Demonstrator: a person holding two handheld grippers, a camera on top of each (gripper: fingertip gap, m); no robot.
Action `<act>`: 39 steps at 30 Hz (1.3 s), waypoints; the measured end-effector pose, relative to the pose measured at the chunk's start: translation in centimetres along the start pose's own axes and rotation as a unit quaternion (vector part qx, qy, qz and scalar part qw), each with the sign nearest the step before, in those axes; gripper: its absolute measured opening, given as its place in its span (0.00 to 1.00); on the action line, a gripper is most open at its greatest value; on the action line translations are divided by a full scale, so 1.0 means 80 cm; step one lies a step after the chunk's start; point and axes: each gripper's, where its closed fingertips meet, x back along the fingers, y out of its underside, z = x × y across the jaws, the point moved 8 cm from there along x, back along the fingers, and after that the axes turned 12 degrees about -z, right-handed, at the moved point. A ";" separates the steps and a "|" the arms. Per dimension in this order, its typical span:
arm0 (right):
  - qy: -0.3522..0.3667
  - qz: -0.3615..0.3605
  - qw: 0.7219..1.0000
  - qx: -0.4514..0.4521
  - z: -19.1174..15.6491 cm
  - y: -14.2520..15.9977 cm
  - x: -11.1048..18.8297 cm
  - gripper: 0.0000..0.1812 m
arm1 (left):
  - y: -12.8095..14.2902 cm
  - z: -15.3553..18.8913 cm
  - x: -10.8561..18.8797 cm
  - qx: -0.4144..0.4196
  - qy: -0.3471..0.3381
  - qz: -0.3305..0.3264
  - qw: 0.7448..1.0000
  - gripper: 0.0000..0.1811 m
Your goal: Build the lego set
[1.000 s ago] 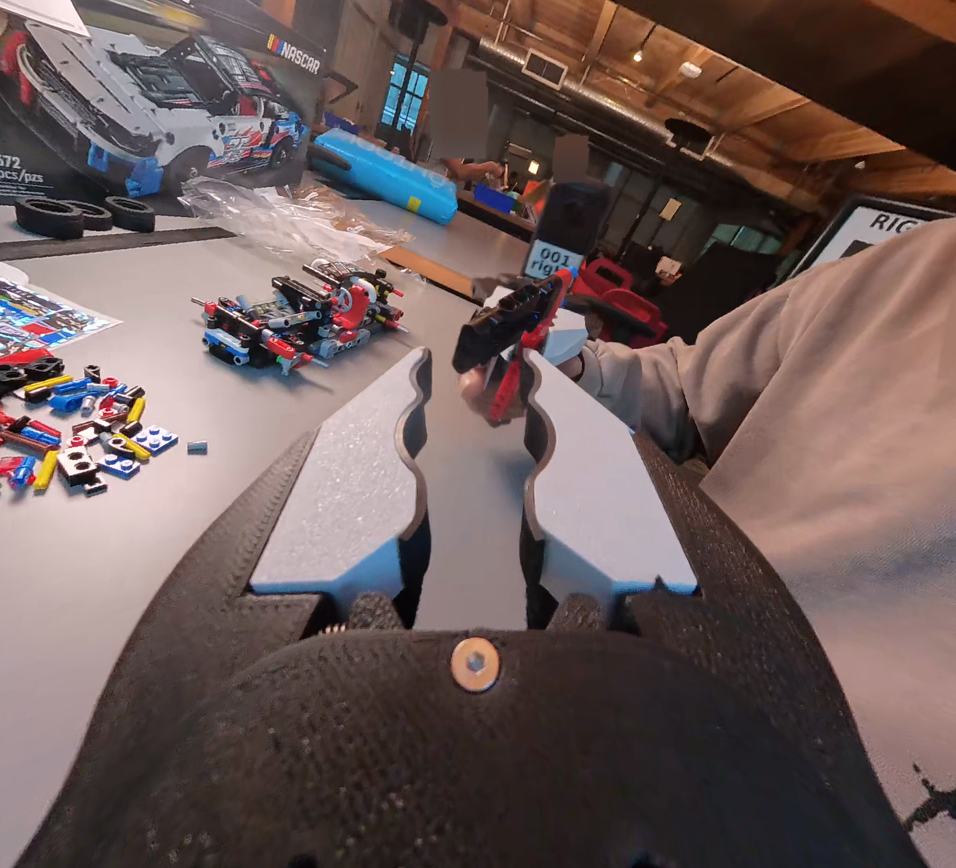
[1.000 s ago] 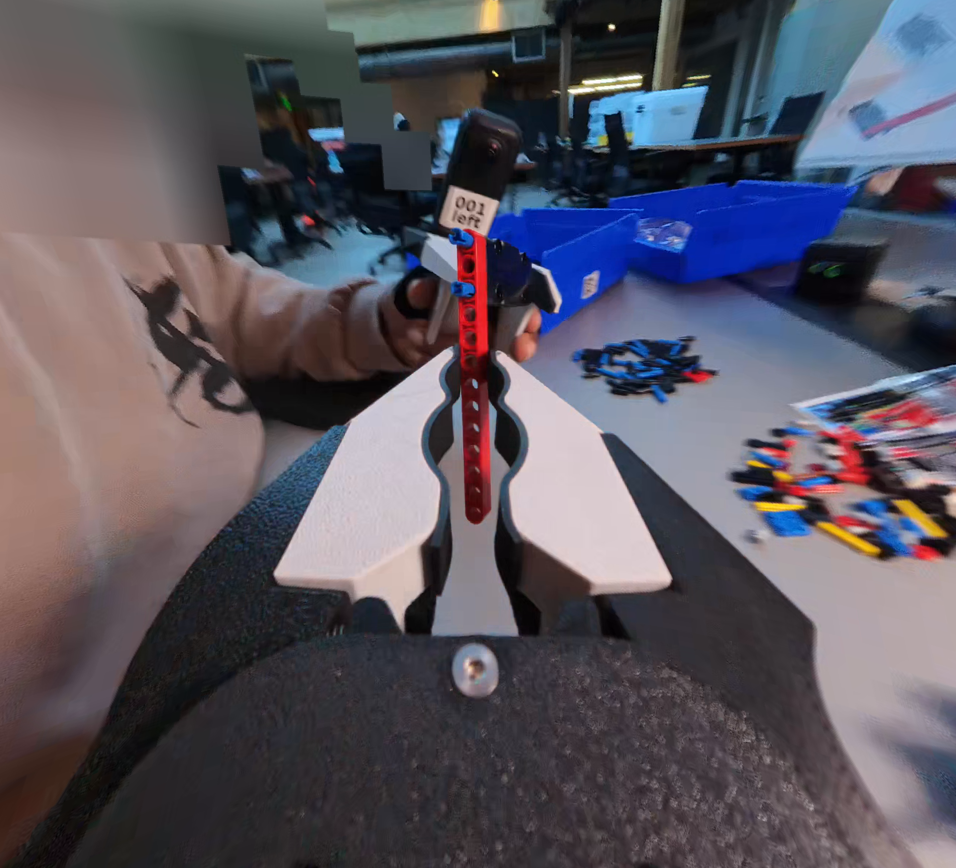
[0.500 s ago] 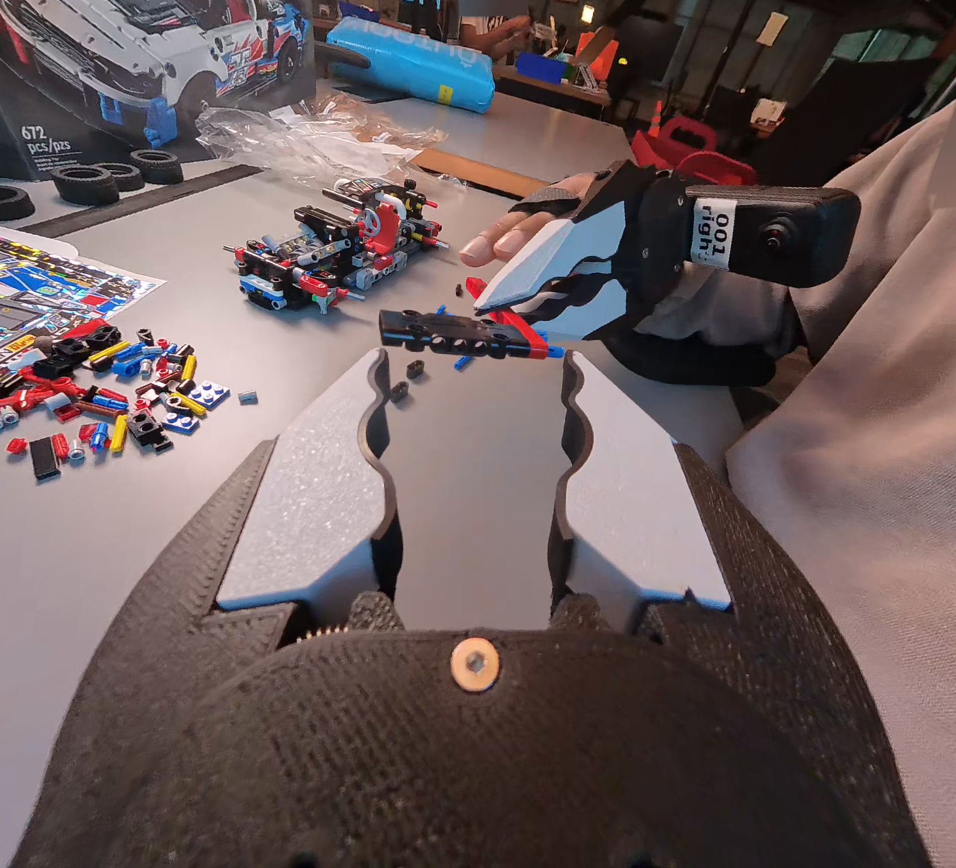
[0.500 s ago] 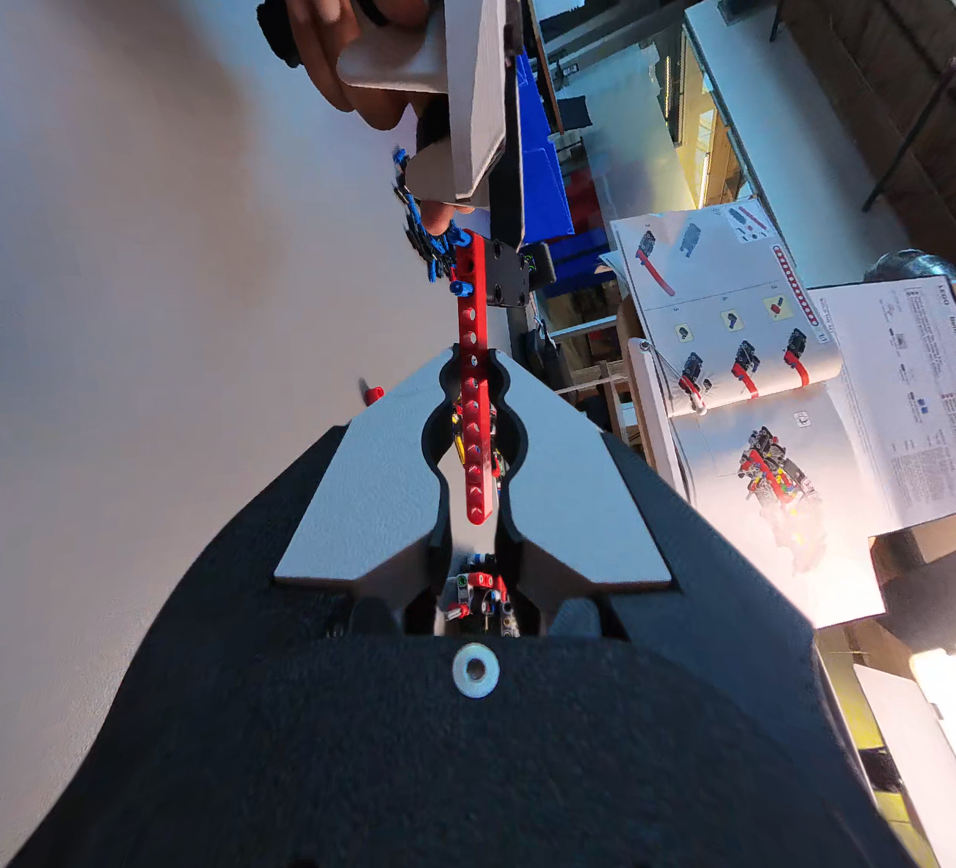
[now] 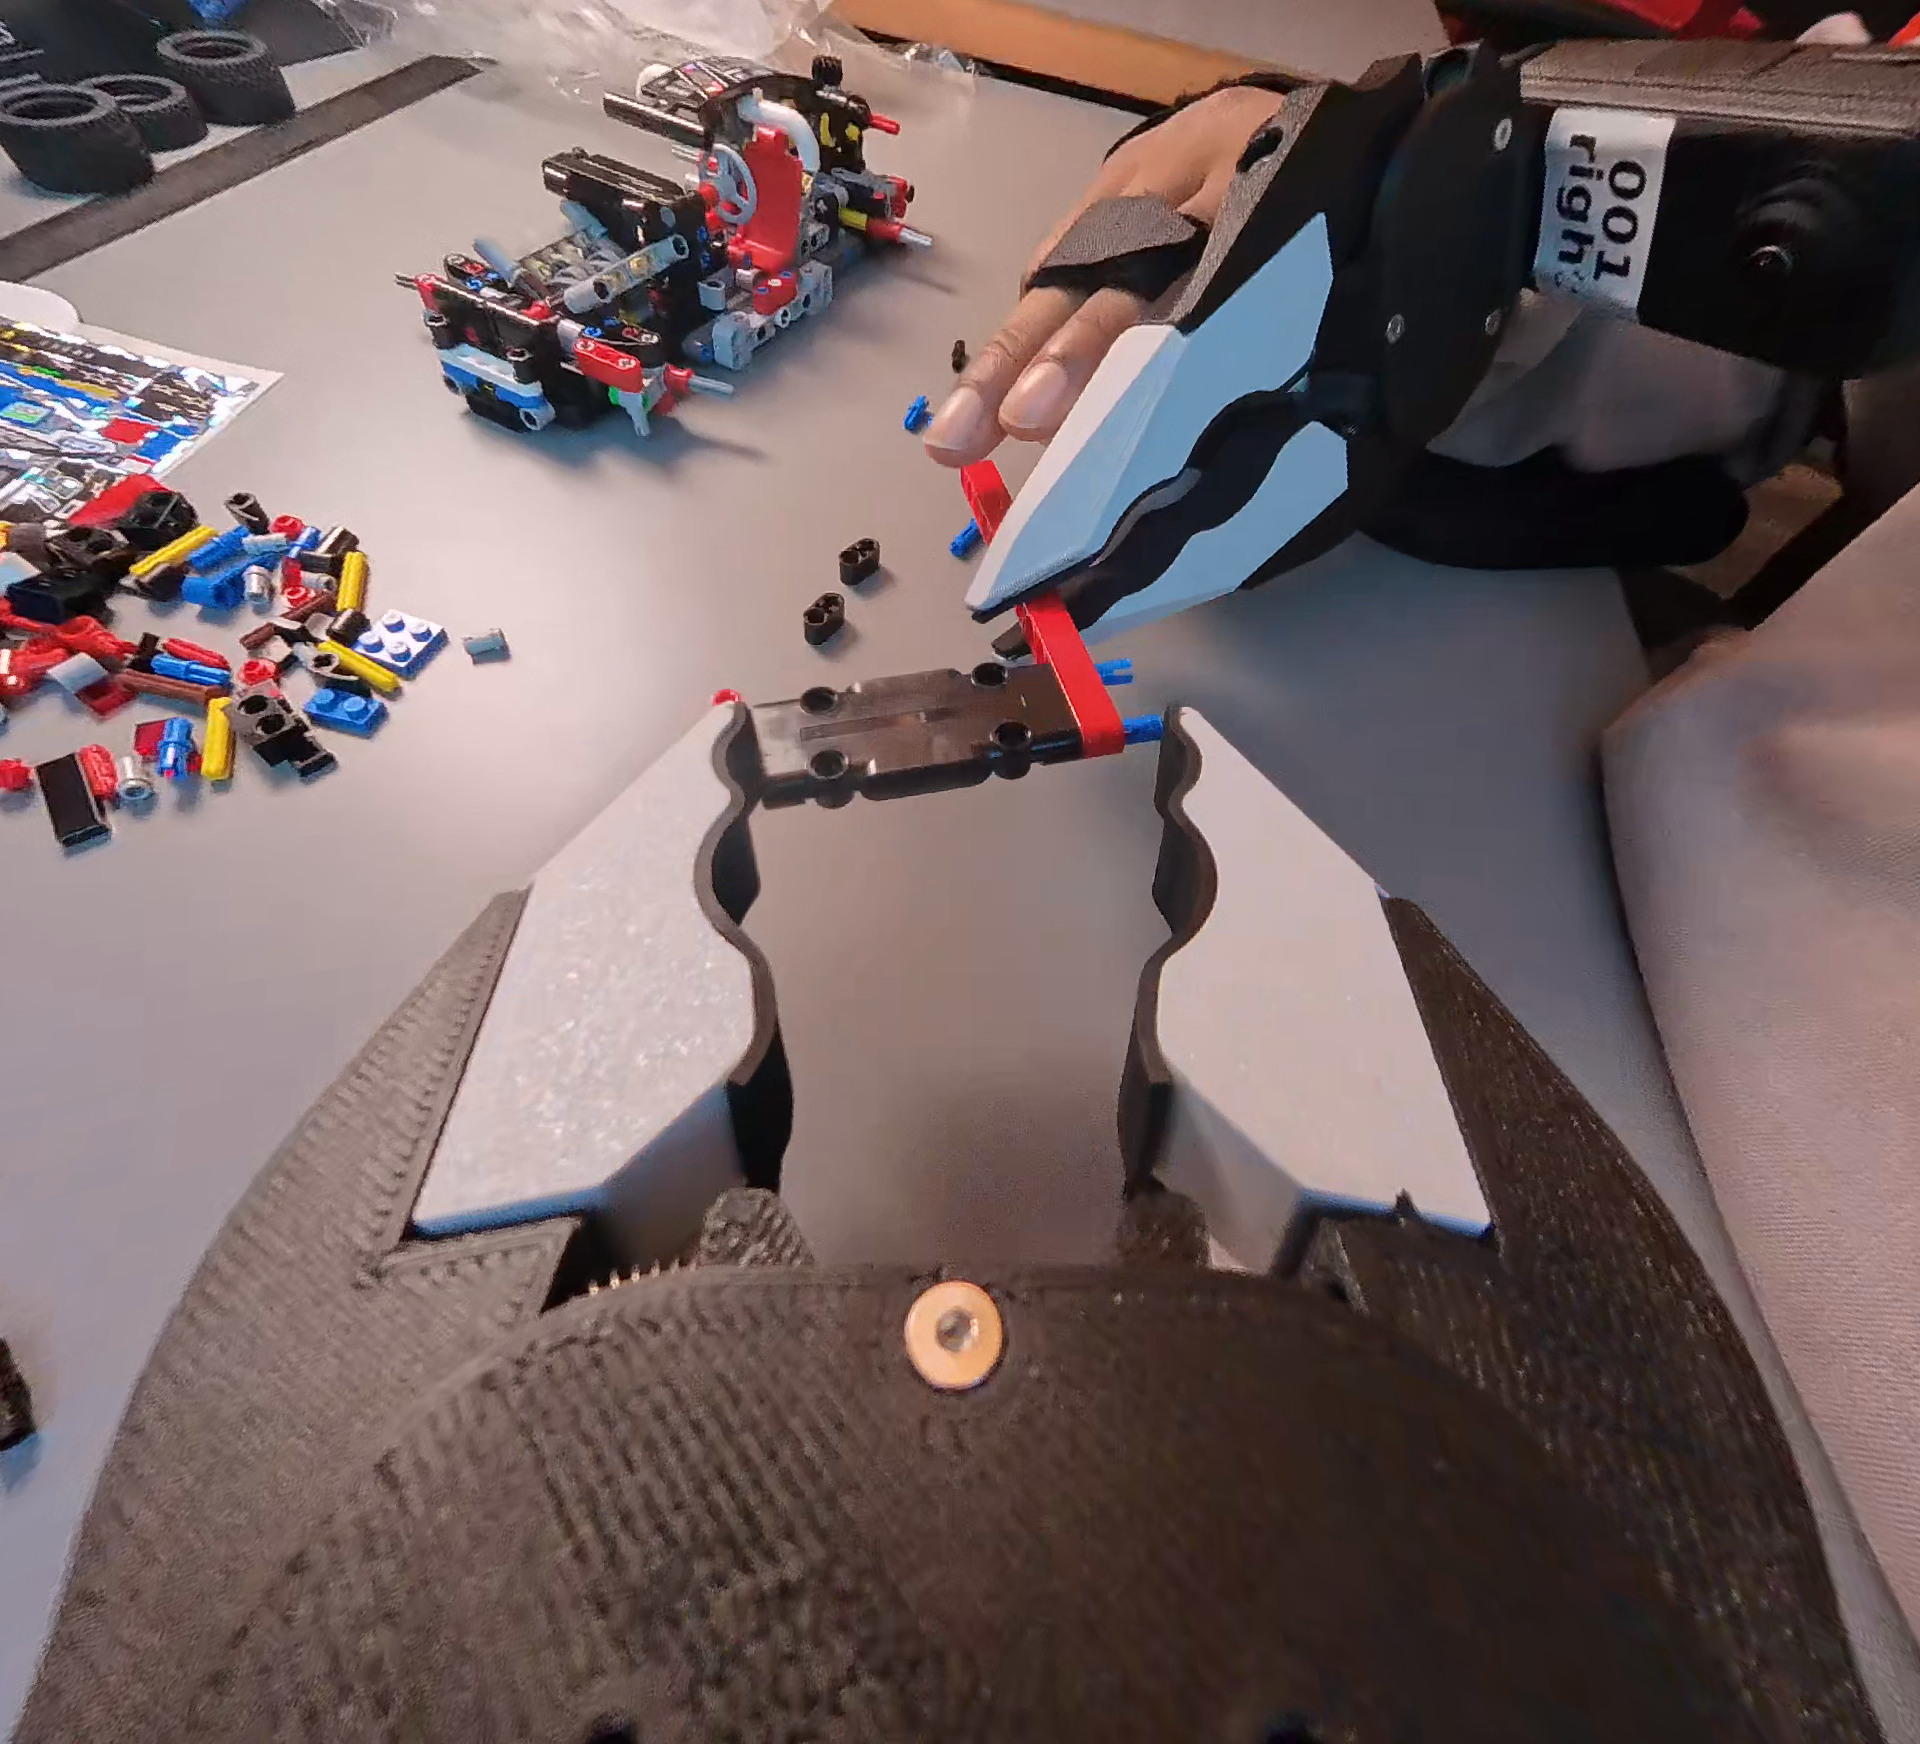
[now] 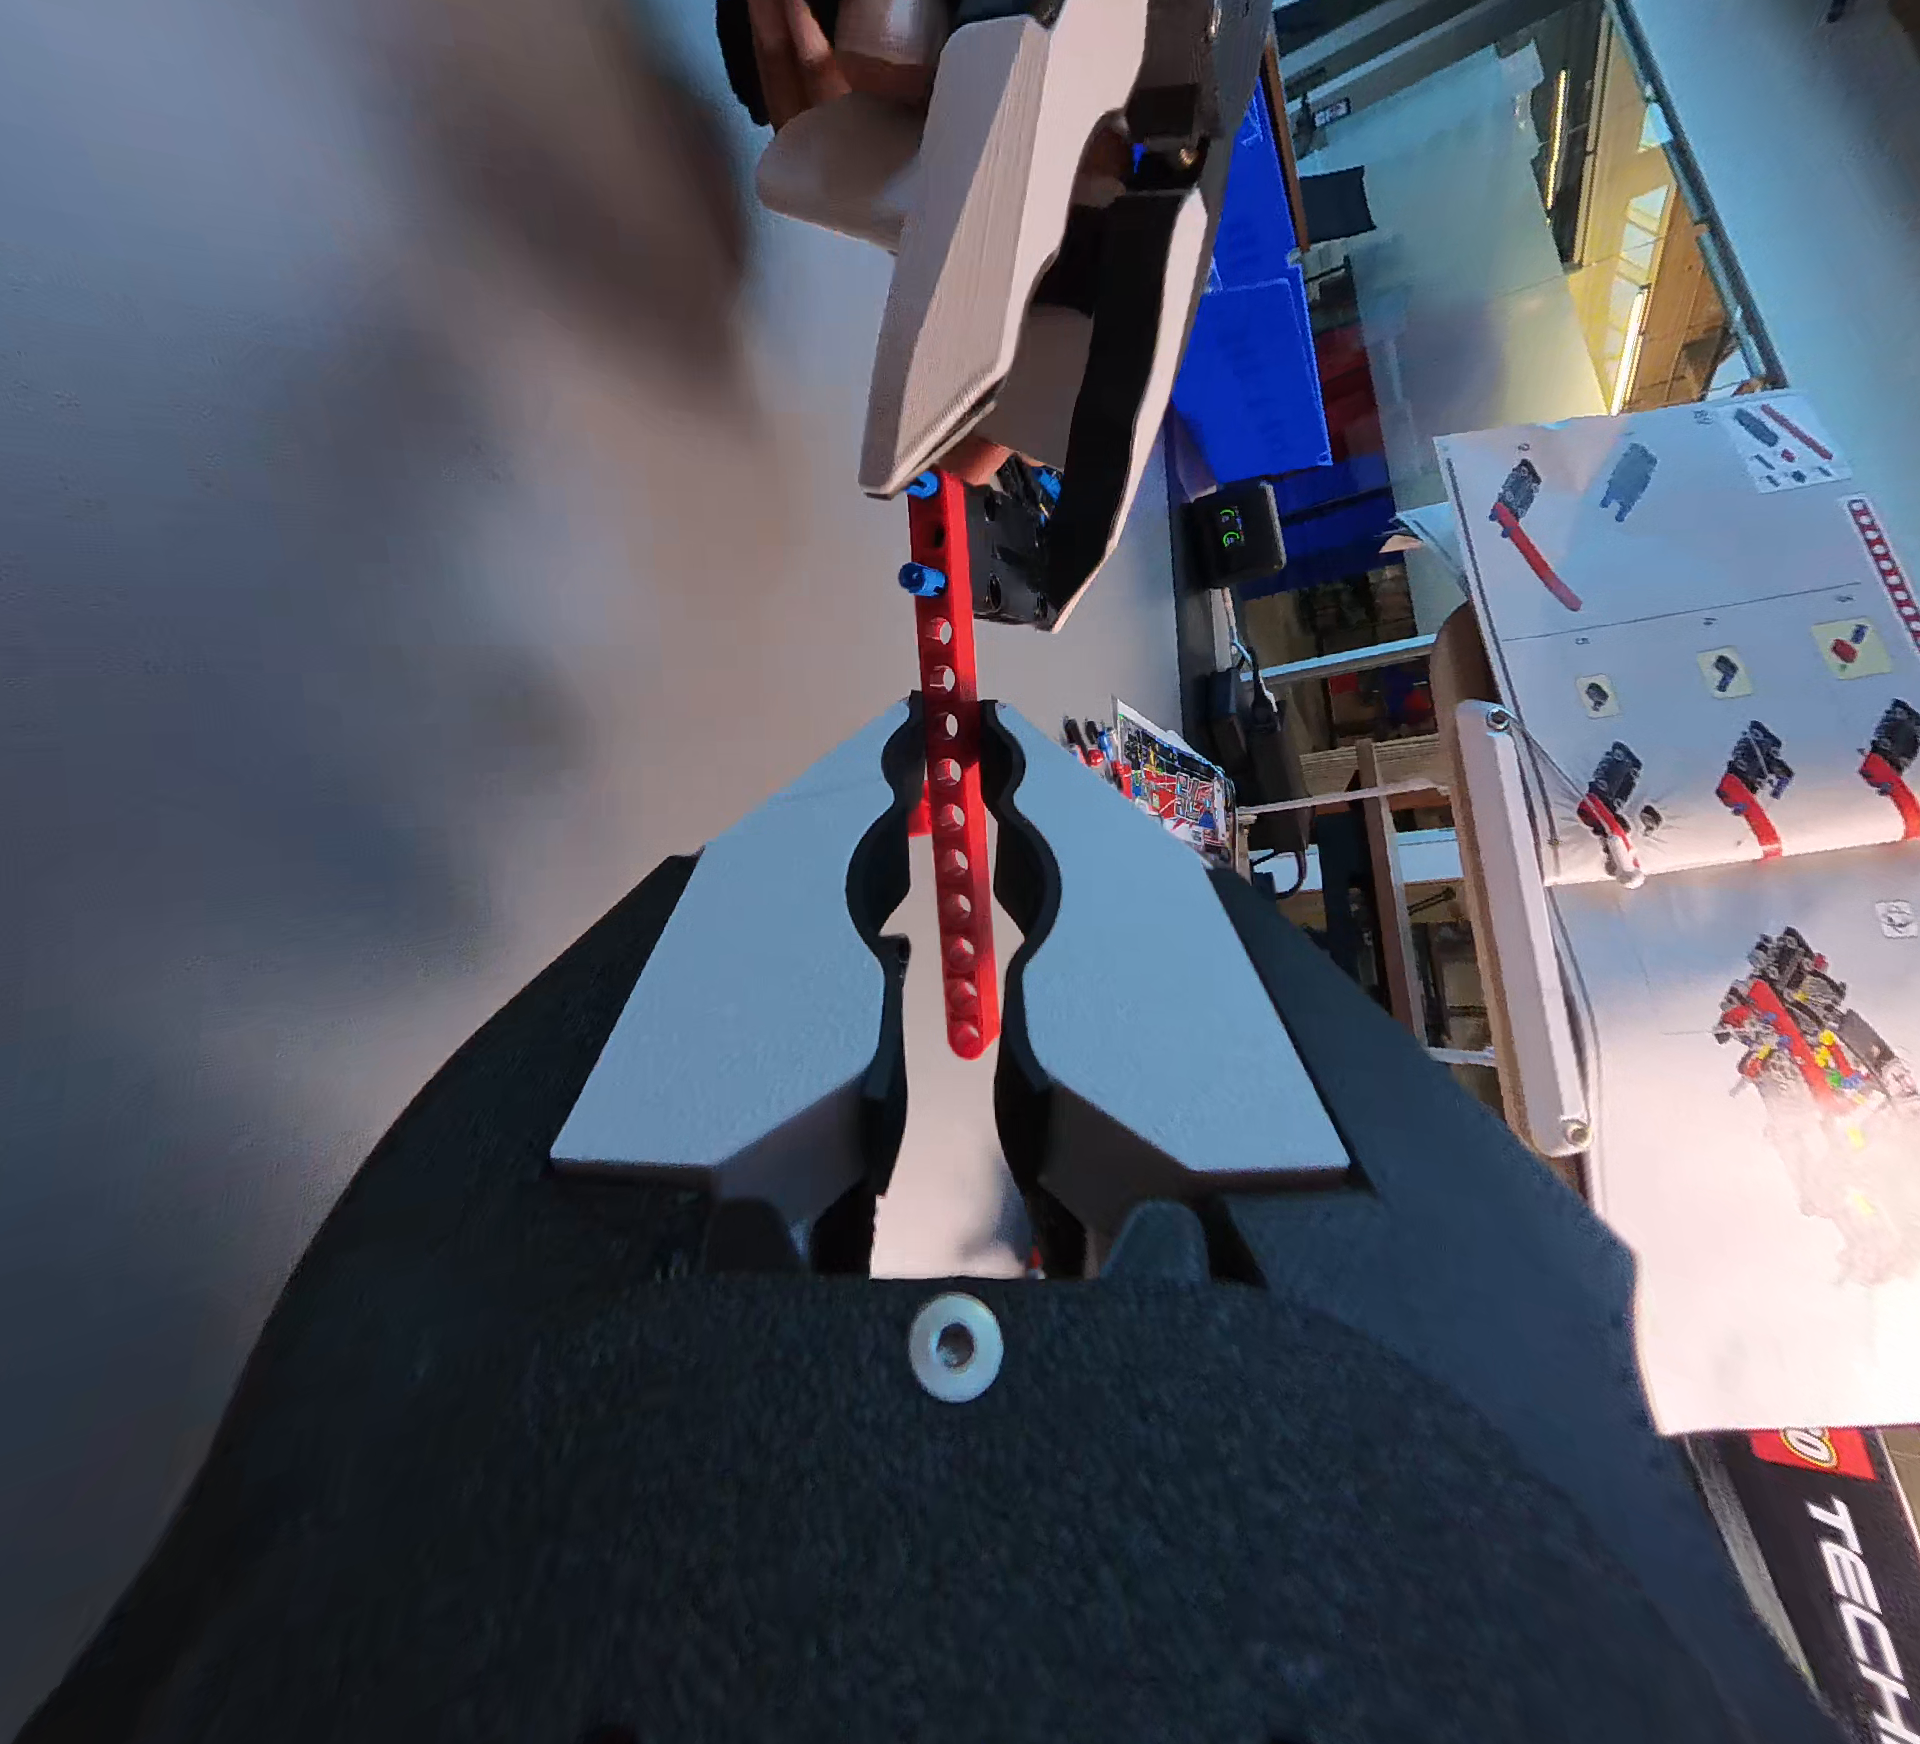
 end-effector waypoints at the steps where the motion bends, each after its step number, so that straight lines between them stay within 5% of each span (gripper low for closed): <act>1: -0.001 0.003 1.000 -0.004 0.000 0.000 0.000 0.04 | 0.000 0.000 0.000 -0.003 -0.002 -0.003 1.000 0.42; 9: -0.068 0.039 0.988 -0.135 0.009 0.009 0.002 0.12 | 0.006 -0.006 0.005 -0.008 -0.030 -0.025 0.999 0.42; 16: -0.142 0.119 0.907 -0.379 0.039 0.034 0.010 0.15 | 0.026 -0.009 -0.010 -0.002 -0.063 -0.115 0.991 0.42; 22: -0.142 0.123 0.882 -0.433 0.046 0.046 0.008 0.15 | 0.034 -0.004 -0.017 -0.011 -0.067 -0.144 0.987 0.43; 30: -0.110 0.108 0.853 -0.499 0.064 0.064 0.007 0.15 | 0.001 -0.027 0.028 0.049 -0.103 0.049 0.992 0.45; 35: -0.061 0.083 0.851 -0.516 0.082 0.067 0.001 0.16 | -0.011 -0.044 0.077 0.070 -0.204 0.197 0.956 0.35; 39: -0.038 0.086 0.851 -0.517 0.098 0.056 -0.007 0.19 | -0.004 -0.058 0.104 0.092 -0.273 0.240 0.927 0.23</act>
